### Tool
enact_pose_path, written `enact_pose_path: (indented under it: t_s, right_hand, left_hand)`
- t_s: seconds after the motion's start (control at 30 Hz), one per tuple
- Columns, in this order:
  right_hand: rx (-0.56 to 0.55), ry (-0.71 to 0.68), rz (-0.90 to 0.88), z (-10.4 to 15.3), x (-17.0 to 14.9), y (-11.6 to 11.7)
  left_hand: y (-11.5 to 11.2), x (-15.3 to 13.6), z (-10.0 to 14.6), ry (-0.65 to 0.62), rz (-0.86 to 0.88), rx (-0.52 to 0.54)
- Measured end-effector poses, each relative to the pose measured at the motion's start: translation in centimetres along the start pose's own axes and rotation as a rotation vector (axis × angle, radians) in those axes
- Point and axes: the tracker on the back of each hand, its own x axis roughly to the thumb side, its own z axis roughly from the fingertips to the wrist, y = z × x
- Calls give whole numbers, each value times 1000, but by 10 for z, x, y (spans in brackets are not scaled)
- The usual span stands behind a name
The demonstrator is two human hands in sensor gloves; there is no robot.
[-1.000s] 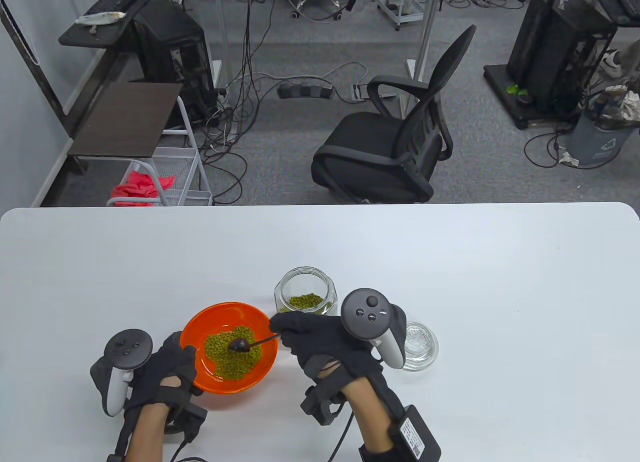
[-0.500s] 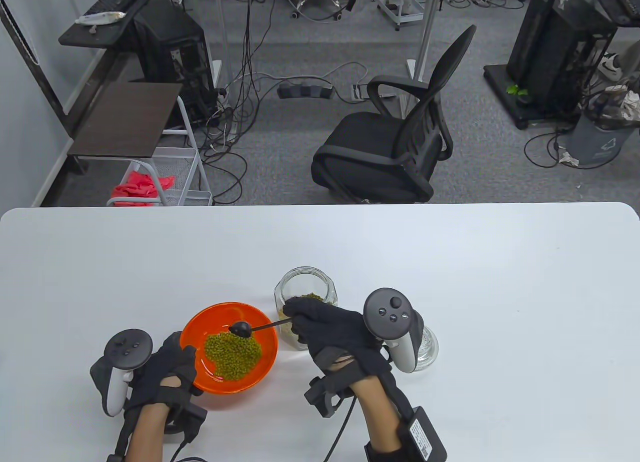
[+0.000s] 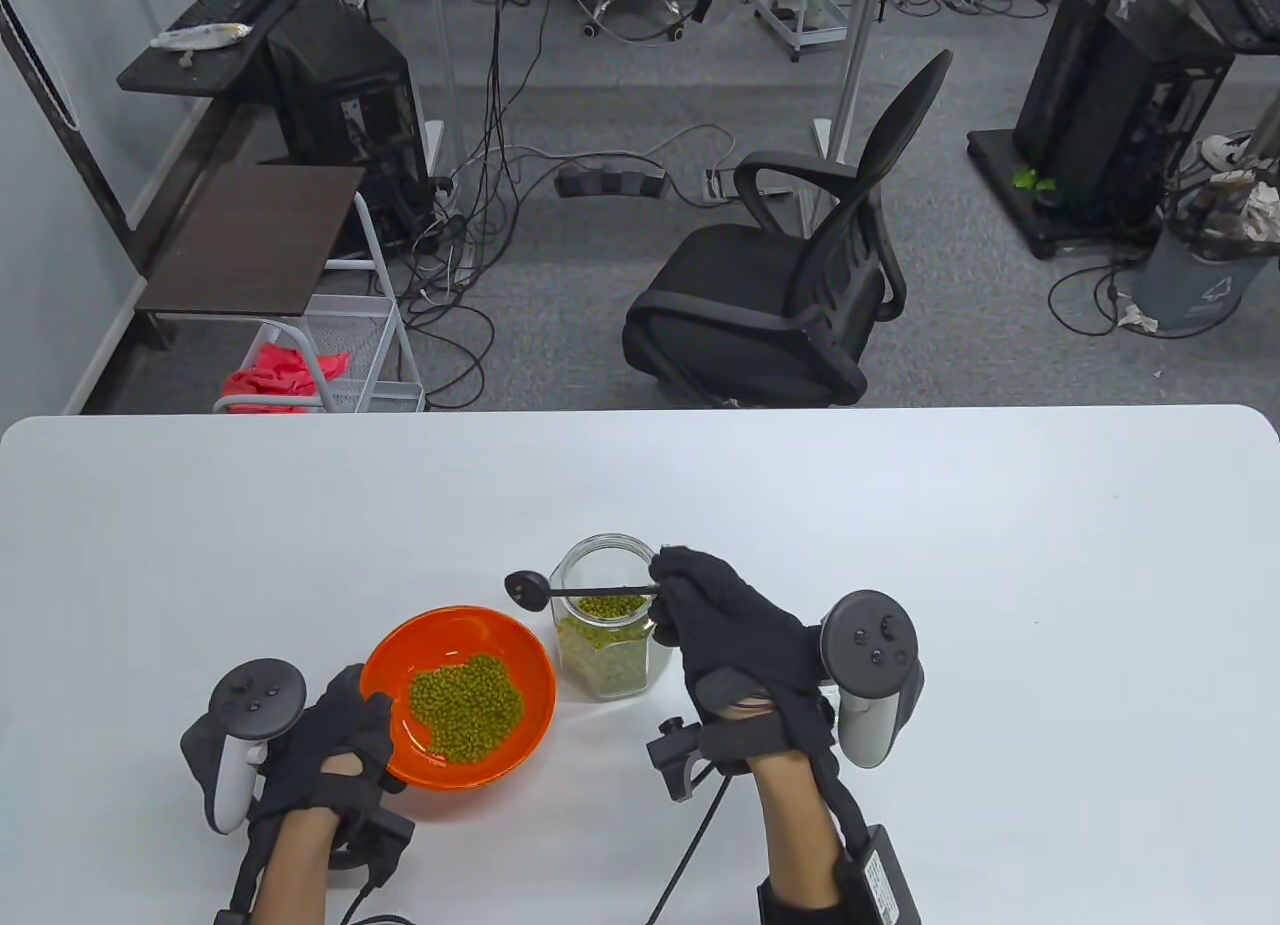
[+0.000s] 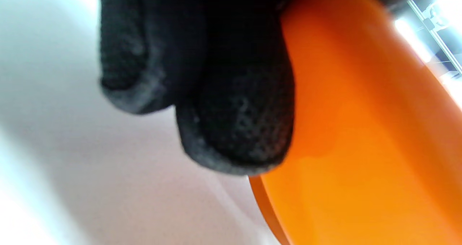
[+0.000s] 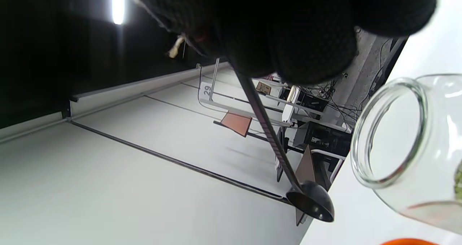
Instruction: Portion mung beans with measuring scoop (Bowl in hand)
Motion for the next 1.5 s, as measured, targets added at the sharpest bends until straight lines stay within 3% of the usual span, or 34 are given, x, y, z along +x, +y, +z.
enact_pose_path:
  t_s: [0.33,0.53,0.93,1.5]
  right_hand:
    - [-124,6,54,3,2,-22]
    - [-157,22,133,1,-3,-21]
    - [-151,40,256,-5,-18,-5]
    - [-90,22,442,-9,-40,38]
  left_hand:
    - [0,0,0,0,0,1]
    - [0,0,0,0,-2,2]
    - [-1,0,0,0,-4,0]
    - [-1,1,0,-1,-2,-2]
